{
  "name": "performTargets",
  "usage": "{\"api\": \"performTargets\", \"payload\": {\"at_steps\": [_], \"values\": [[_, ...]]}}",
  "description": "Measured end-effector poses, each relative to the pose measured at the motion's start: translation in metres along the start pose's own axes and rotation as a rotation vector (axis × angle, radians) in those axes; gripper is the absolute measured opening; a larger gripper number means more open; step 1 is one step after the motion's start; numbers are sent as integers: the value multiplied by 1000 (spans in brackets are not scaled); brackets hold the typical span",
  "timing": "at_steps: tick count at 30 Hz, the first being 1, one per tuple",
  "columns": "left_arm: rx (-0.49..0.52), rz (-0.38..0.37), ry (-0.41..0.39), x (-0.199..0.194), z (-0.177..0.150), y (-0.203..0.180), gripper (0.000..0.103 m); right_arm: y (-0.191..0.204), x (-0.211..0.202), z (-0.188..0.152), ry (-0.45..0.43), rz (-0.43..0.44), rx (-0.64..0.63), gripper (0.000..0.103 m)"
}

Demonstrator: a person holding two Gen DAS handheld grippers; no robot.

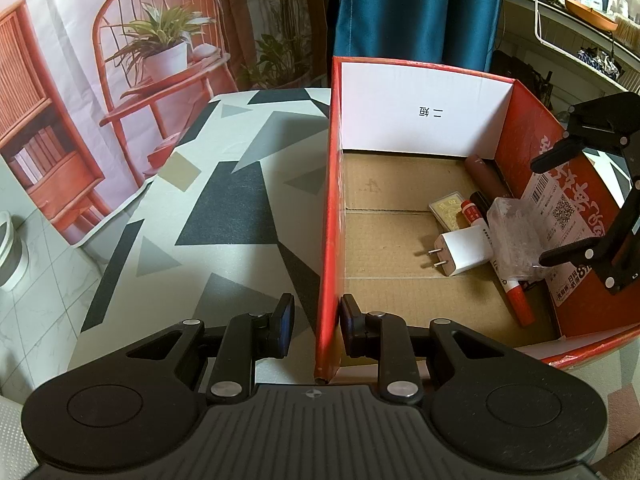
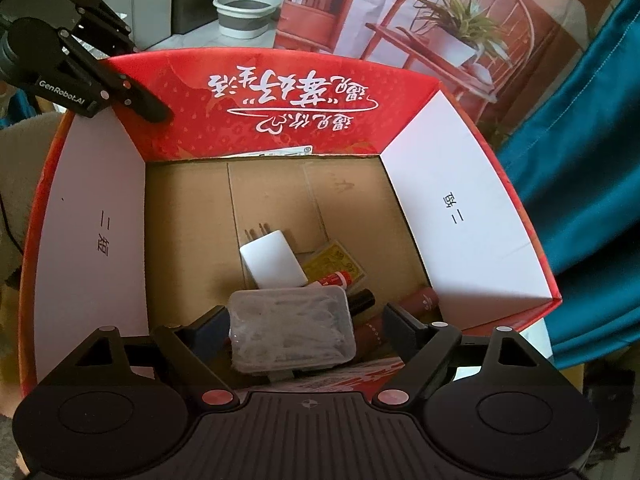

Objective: Organize rigid objects
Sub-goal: 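Carry the clear floss box into the red box and open the right gripper, then return the right gripper to the purple keychain bottle and grasp it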

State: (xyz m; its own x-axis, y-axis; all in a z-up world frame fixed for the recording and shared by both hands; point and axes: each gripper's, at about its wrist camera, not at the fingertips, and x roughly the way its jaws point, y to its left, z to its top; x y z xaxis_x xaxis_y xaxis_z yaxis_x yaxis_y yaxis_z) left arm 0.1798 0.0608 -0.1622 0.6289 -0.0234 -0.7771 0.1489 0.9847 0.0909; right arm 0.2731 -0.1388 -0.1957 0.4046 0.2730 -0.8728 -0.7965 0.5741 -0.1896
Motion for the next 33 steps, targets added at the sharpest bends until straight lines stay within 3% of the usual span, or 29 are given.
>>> {"api": "performTargets", "payload": {"at_steps": [16, 33], "values": [[0, 1, -2, 0, 0, 1, 27, -1, -9, -2, -8, -19, 4, 81], [0, 0, -2, 0, -1, 1, 27, -29, -48, -15, -93, -75, 74, 81]]}}
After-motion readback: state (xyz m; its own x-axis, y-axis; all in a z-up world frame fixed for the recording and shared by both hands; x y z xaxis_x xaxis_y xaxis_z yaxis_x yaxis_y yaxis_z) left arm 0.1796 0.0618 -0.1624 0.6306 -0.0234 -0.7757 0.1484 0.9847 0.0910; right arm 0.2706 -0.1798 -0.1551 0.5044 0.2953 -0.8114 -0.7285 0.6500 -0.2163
